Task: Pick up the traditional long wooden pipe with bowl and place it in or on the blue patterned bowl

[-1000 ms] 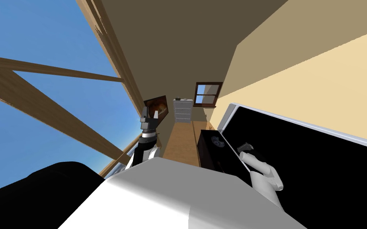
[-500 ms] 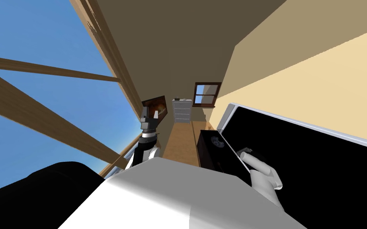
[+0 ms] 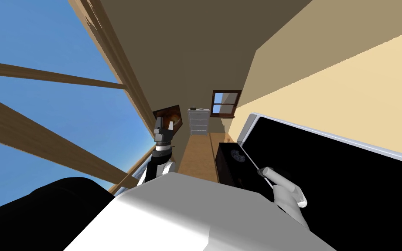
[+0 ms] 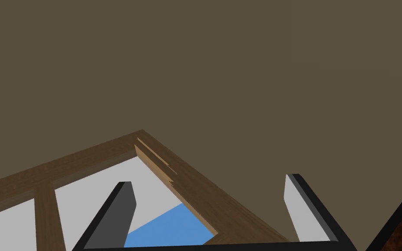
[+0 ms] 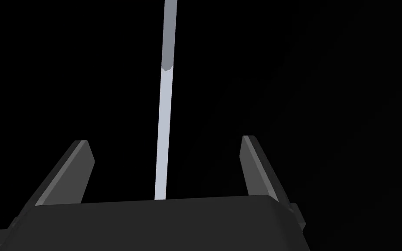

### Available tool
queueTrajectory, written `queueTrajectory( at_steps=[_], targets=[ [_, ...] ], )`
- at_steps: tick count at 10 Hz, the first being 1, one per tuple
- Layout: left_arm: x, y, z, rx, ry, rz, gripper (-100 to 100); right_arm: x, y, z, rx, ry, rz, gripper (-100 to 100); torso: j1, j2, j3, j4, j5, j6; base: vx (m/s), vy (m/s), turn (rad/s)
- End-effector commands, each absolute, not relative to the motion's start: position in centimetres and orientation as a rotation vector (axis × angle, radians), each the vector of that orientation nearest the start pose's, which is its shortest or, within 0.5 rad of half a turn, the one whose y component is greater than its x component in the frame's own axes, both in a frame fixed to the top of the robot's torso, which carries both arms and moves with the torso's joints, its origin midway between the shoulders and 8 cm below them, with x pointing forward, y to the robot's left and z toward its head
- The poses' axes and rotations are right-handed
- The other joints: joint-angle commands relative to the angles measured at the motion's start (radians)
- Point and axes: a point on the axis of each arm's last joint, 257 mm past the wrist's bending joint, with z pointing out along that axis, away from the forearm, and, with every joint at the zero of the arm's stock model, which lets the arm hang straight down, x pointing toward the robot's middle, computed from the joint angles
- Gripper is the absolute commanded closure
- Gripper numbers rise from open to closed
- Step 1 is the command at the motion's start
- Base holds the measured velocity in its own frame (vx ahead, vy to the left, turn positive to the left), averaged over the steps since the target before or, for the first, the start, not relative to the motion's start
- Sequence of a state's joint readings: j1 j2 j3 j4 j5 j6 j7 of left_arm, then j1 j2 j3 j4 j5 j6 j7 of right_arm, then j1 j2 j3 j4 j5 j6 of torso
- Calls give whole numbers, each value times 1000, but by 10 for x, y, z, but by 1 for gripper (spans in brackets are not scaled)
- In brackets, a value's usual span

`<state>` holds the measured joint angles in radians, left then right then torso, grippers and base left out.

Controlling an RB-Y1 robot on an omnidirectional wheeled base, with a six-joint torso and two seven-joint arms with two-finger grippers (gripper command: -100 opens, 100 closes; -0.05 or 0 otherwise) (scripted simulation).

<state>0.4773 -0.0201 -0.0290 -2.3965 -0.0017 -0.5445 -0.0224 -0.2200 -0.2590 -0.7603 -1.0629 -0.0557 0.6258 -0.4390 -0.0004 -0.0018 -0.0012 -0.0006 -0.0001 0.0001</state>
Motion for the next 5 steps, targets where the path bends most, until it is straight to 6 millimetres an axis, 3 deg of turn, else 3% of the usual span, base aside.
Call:
queueTrajectory(
  at_steps=[1, 5],
  targets=[
    [310, 264, 89, -520, 471, -1352, 0, 392, -582, -446, 2484, 463, 578, -100, 0, 0, 0, 0, 0, 0, 27, 3, -32],
    [310, 264, 89, -520, 471, -1352, 0, 379, -563, -474, 2651, 359, 547, -100, 0, 1, 1, 0, 0, 0, 17, 5, -32]
  ],
)
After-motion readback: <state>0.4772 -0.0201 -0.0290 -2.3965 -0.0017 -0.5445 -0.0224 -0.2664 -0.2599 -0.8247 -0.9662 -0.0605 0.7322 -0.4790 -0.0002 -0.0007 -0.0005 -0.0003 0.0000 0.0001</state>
